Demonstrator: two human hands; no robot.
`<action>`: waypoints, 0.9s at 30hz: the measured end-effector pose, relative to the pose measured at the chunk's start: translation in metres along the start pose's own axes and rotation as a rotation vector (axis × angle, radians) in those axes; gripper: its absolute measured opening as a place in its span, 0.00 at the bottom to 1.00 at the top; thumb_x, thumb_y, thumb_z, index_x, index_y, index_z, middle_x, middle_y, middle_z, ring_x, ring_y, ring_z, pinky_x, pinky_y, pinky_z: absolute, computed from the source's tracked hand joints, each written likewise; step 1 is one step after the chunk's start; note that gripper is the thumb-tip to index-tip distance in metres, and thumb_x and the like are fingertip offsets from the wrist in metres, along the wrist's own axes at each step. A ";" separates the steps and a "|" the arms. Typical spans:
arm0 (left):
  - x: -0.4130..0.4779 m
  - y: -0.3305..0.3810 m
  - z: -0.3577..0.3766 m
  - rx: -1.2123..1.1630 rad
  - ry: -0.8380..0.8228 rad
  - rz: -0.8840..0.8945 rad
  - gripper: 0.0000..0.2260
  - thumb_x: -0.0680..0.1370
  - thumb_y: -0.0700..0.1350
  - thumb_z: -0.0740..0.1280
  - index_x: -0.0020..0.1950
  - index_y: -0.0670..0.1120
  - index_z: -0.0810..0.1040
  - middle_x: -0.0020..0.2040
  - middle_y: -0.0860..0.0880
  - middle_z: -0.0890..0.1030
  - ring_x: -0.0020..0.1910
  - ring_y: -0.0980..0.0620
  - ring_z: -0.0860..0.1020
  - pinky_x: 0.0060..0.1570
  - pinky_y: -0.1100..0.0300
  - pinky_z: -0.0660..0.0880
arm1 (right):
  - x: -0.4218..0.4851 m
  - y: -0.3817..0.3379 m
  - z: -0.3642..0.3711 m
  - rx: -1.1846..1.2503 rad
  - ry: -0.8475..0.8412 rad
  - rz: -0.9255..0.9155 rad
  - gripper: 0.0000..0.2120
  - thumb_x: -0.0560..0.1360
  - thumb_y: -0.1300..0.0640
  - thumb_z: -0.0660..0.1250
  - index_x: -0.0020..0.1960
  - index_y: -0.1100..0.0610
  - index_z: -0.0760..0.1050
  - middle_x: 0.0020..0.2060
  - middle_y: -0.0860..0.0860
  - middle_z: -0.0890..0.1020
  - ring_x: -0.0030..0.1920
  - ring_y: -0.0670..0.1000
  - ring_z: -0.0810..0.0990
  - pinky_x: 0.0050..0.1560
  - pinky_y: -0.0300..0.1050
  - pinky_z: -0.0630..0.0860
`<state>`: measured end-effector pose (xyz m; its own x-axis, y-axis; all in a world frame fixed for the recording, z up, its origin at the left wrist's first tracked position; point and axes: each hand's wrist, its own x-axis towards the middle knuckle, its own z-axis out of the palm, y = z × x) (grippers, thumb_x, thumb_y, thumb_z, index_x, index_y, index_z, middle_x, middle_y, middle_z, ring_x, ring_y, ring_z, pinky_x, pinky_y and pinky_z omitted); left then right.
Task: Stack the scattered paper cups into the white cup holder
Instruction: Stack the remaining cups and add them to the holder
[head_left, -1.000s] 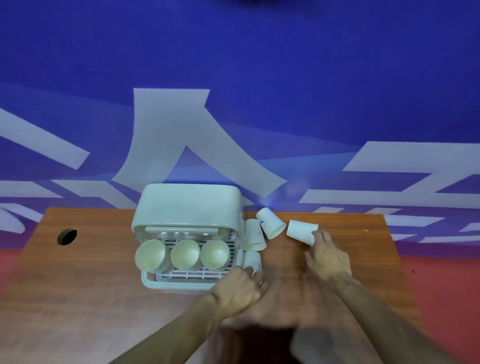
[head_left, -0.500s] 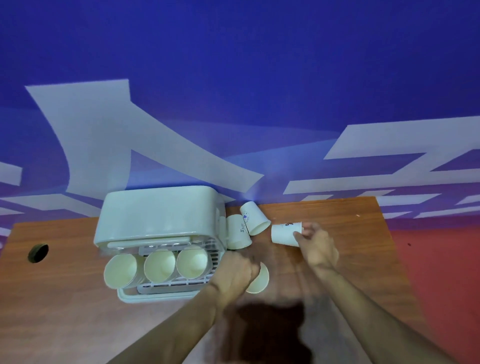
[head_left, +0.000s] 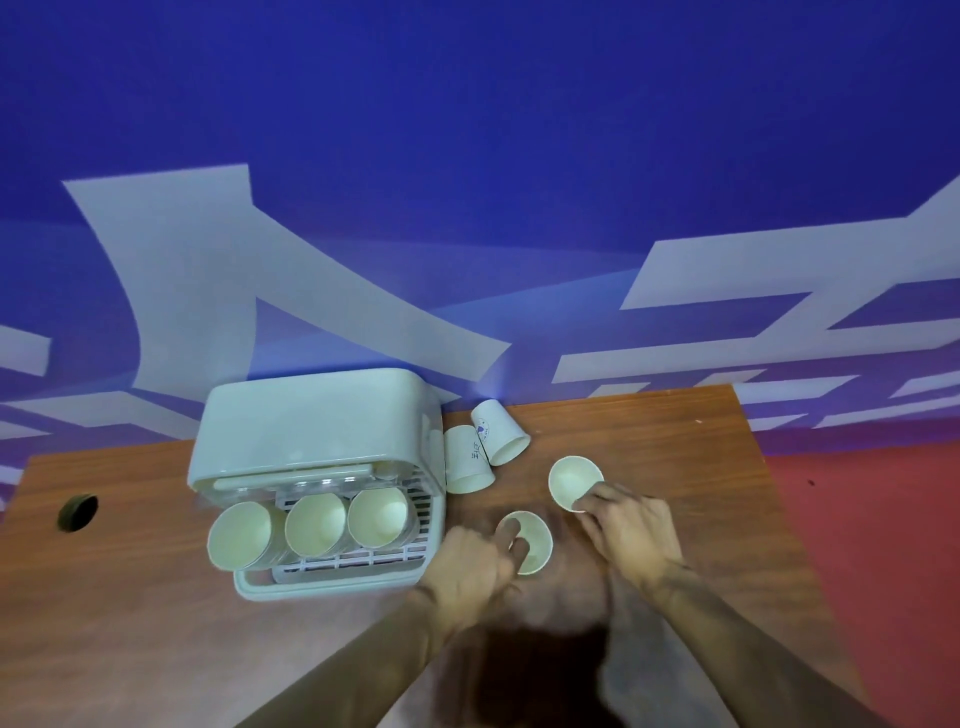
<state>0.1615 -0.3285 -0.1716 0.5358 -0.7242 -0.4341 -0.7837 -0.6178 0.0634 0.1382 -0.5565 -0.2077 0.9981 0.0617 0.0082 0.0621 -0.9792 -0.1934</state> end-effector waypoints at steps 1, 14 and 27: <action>0.001 0.001 0.000 0.036 -0.007 0.029 0.11 0.77 0.44 0.63 0.59 0.44 0.70 0.59 0.44 0.73 0.44 0.41 0.79 0.31 0.54 0.64 | -0.002 -0.001 -0.002 0.009 -0.003 0.010 0.04 0.68 0.52 0.76 0.42 0.45 0.82 0.38 0.42 0.81 0.41 0.47 0.82 0.30 0.39 0.72; -0.060 -0.004 -0.054 0.143 0.298 0.095 0.09 0.63 0.44 0.74 0.39 0.48 0.77 0.33 0.51 0.76 0.26 0.48 0.75 0.22 0.63 0.61 | -0.015 -0.053 -0.065 0.064 0.199 -0.026 0.04 0.67 0.49 0.69 0.41 0.46 0.80 0.39 0.40 0.80 0.44 0.41 0.76 0.30 0.38 0.64; -0.189 -0.067 -0.036 -0.001 0.580 -0.136 0.09 0.71 0.42 0.70 0.34 0.46 0.72 0.31 0.50 0.71 0.20 0.46 0.67 0.18 0.60 0.63 | -0.013 -0.167 -0.094 0.167 0.460 -0.305 0.03 0.73 0.53 0.67 0.40 0.48 0.78 0.37 0.41 0.79 0.40 0.44 0.77 0.29 0.38 0.58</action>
<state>0.1244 -0.1614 -0.0617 0.7158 -0.6873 0.1236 -0.6958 -0.7170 0.0424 0.1157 -0.4118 -0.0834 0.8366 0.2093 0.5062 0.3830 -0.8842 -0.2673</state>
